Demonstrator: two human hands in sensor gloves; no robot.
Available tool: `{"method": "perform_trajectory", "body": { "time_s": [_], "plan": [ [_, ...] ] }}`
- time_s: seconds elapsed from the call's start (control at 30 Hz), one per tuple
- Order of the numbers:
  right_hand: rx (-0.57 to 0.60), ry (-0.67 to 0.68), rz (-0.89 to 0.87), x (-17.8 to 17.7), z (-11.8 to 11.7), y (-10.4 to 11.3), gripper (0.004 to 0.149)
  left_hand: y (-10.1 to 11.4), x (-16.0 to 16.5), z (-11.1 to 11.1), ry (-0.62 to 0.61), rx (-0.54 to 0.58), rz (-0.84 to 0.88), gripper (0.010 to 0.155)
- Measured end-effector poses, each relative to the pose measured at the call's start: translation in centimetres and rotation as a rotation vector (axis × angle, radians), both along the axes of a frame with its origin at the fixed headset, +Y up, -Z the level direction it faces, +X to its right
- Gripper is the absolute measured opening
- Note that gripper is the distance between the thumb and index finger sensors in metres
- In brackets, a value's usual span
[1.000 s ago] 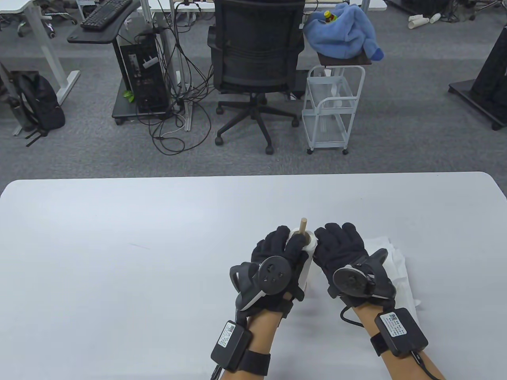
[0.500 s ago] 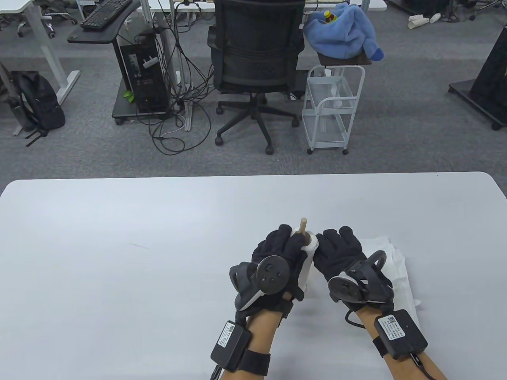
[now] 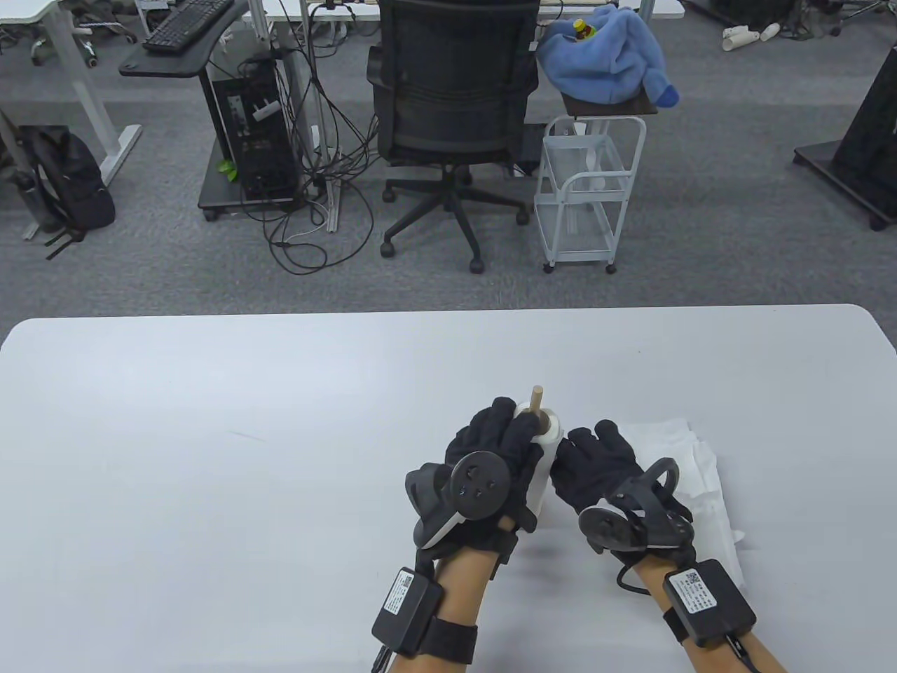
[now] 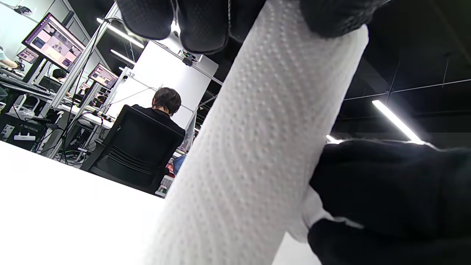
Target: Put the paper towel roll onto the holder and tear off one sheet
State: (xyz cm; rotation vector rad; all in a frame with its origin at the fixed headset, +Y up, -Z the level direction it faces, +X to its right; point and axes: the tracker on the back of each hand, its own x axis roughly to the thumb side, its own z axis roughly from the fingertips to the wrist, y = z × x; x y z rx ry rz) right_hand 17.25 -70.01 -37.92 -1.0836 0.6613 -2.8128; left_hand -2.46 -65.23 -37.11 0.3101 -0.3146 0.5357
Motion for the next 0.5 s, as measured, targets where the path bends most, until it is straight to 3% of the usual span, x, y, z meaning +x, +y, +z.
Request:
{"method": "perform_trajectory", "body": {
  "time_s": [0.5],
  "plan": [
    [-0.259,-0.031,-0.085,0.9,-1.4,-2.2,0.039,-0.2,0.0,-0.1,-0.014,-0.015,0.032,0.048]
  ]
}}
